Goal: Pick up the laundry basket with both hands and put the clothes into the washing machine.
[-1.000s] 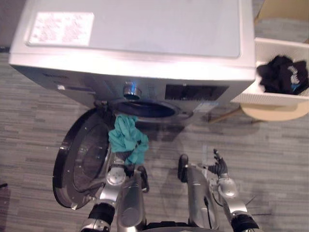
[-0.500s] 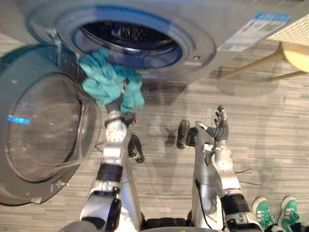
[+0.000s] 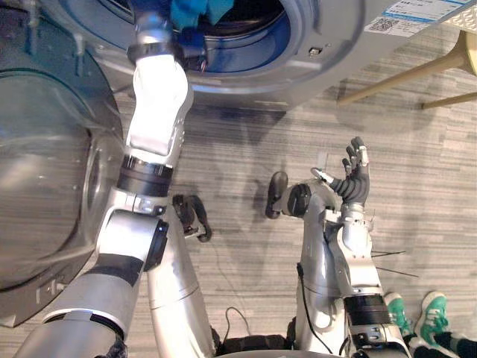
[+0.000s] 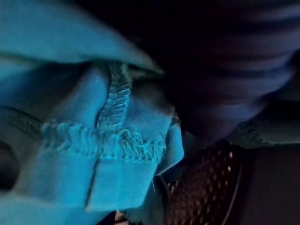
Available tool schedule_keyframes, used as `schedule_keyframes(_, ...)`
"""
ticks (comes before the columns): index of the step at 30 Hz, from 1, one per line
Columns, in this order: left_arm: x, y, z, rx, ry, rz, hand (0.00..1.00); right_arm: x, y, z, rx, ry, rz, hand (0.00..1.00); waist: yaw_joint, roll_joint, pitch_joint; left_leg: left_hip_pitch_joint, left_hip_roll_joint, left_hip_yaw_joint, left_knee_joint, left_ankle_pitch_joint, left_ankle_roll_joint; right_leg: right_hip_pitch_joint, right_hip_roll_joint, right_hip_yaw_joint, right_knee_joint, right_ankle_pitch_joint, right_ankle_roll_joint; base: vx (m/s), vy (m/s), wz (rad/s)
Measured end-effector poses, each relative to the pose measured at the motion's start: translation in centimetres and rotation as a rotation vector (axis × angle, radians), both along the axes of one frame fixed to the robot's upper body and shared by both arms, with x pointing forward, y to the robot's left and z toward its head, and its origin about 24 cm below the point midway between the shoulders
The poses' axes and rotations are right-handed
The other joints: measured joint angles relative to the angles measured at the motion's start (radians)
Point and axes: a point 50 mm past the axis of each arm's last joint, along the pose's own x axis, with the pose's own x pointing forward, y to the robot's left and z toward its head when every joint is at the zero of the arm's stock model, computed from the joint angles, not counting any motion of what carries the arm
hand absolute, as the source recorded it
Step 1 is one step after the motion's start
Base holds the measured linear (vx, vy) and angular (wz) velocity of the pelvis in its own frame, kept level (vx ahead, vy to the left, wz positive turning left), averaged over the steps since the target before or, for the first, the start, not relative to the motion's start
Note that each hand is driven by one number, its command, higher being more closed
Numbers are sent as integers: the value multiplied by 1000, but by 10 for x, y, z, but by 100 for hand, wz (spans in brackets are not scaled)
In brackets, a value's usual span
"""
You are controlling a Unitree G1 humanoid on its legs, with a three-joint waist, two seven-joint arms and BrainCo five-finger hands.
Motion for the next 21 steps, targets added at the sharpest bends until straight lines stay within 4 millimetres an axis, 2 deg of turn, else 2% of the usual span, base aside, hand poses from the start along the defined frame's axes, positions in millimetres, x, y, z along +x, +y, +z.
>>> schedule_keyframes(3, 9, 7, 11, 83, 13, 125, 0, 0, 1, 2, -1, -12, 9, 0, -9, 0, 0, 0, 10, 12, -24, 0, 0, -6, 11, 1, -28, 8, 0, 48, -1, -11)
schedule_keyframes(5, 18, 14, 10, 158, 60, 225, 0, 0, 1, 2, -6, -16, 22, 0, -10, 0, 0, 0, 19, 15, -32, 0, 0, -8, 21, -1, -44, 15, -1, 30, -3, -20)
schedule_keyframes(9, 39, 21, -5, 317, 200, 387, 0, 0, -2, 1, 0, -16, 27, 0, -11, -1, 0, 0, 35, 24, -48, 0, 0, -11, 38, 1, -67, 25, 3, 11, -10, -13)
schedule_keyframes(13, 52, 25, -20, 438, 305, 468, 0, 0, -2, 0, 16, -19, 59, 0, -11, -1, 0, -1, 37, 24, -49, 0, 0, -12, 42, 1, -68, 25, 3, 1, -2, -1)
schedule_keyframes(21, 51, 34, -17, 376, 328, 467, 0, -3, -2, -6, 40, 0, 89, 0, -8, -3, -1, 12, 32, 19, -52, 0, 0, 5, 35, -4, -66, 25, 3, -6, -5, 1)
